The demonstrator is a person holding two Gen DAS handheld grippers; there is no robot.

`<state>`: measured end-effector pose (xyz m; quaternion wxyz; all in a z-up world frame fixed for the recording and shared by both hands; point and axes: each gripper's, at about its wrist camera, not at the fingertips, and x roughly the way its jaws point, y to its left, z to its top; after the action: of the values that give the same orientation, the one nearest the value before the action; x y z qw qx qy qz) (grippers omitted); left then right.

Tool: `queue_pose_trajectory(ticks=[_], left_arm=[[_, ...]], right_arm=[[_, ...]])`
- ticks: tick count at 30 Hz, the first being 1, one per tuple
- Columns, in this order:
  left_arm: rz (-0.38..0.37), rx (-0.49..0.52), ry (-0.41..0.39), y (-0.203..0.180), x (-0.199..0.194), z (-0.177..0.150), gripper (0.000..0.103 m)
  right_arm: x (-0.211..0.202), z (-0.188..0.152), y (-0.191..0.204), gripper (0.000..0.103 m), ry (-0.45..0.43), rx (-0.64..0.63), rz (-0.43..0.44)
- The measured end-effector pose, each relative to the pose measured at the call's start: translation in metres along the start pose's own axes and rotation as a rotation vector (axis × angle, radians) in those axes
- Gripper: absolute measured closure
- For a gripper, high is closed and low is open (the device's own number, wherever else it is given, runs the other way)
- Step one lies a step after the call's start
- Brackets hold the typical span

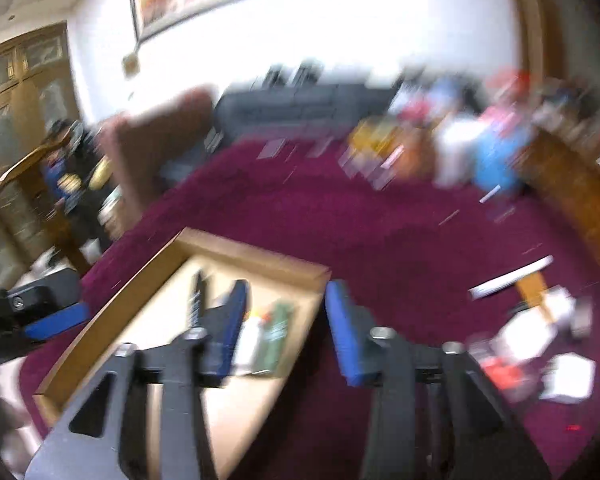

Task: Organize rigid objects
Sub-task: 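Withdraw both tools from the tray back over the table, then grasp the black marker with white cap using the left tool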

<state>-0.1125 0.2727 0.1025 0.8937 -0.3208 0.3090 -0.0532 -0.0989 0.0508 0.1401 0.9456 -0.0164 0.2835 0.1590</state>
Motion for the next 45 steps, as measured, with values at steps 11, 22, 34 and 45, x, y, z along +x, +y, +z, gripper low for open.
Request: queue_pose_trajectory(ticks=[11, 22, 34, 45], left_arm=[[0.008, 0.189, 0.167, -0.095, 0.032, -0.079, 0.033], [0.023, 0.301, 0.307, -0.149, 0.054, -0.140, 0.033], [0.040, 0.294, 0.403, -0.154, 0.074, -0.157, 0.033], [0.103, 0.404, 0.390, -0.154, 0.092, -0.150, 0.033]], right_arm=[[-0.053, -0.039, -0.088, 0.000, -0.084, 0.151, -0.150], [-0.082, -0.068, -0.248, 0.000, 0.044, 0.414, -0.209], [-0.015, -0.066, -0.294, 0.012, 0.252, 0.445, -0.177], [0.002, -0.066, -0.250, 0.020, 0.252, 0.376, 0.205]])
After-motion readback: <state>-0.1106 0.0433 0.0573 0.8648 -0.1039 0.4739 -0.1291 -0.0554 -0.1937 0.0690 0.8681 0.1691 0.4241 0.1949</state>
